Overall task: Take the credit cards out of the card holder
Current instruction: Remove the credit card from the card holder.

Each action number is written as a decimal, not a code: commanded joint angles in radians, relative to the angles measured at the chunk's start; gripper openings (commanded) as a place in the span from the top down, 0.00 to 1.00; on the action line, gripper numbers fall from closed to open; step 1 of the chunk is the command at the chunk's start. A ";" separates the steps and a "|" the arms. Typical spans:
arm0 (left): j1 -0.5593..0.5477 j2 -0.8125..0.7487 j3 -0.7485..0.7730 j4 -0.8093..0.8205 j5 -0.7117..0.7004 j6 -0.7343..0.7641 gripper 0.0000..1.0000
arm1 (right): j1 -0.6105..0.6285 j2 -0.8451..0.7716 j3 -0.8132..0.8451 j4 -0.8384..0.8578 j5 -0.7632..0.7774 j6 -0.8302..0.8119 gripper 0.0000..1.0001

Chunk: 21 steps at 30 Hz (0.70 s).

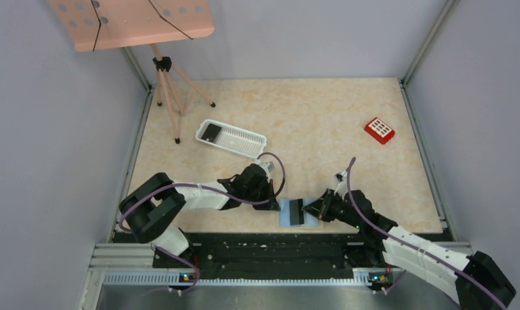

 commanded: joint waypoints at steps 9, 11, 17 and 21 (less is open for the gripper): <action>0.004 -0.022 0.008 -0.009 -0.037 0.008 1.00 | -0.016 -0.217 0.151 -0.383 0.152 0.025 1.00; 0.004 -0.026 0.016 -0.014 -0.033 0.013 1.00 | -0.016 -0.227 0.174 -0.423 0.159 0.042 1.00; 0.004 -0.065 0.088 -0.072 -0.044 0.064 0.76 | -0.016 -0.225 0.233 -0.470 0.159 0.079 1.00; 0.003 -0.110 0.138 -0.114 -0.071 0.123 0.63 | -0.017 -0.219 0.254 -0.485 0.193 0.107 1.00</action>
